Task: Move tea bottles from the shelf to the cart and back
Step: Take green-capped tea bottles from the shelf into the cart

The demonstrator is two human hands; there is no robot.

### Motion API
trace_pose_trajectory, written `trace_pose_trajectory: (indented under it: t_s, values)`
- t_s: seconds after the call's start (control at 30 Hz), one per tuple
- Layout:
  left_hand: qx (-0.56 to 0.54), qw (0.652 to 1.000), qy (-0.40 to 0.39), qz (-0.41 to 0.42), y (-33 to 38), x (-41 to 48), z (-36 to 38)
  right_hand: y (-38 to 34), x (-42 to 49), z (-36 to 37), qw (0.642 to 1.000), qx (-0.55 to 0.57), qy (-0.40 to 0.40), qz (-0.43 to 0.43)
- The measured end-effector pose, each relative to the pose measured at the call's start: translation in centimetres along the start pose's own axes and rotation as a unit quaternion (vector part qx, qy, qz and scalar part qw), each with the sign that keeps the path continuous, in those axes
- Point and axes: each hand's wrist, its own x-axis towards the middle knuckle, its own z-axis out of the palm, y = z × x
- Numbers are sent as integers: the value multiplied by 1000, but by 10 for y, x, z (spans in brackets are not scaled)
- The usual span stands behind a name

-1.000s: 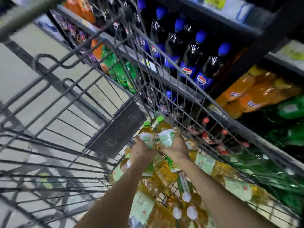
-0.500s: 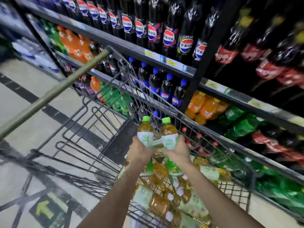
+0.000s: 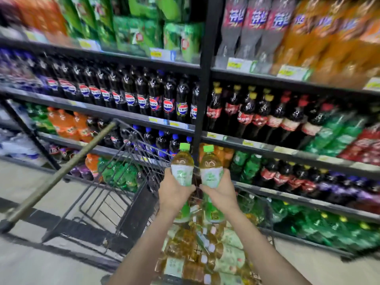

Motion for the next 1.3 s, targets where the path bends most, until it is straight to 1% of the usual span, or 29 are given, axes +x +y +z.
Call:
trace_pose_trajectory:
  t_s: [0.3, 0.47, 0.6, 0.9, 1.0, 1.3]
  values:
    - [-27, 986, -18, 164, 88, -48, 10, -52, -52, -92, 990, 55, 115, -64]
    - [-42, 968, -54, 241, 142, -86, 30, -71, -82, -163, 978, 48, 186, -87]
    - [-86, 948, -82, 296, 180, -128, 58, -75, -111, -219, 960, 60, 251, -107]
    - [-164, 910, -149, 350, 255, -247, 135, -52, -196, -355, 924, 34, 362, -119]
    - [-189, 897, -163, 364, 275, -283, 156, -43, -222, -395, 915, 18, 384, -121]
    - [-185, 863, -211, 420, 334, -349, 213, -24, -268, -490, 873, -4, 469, -132]
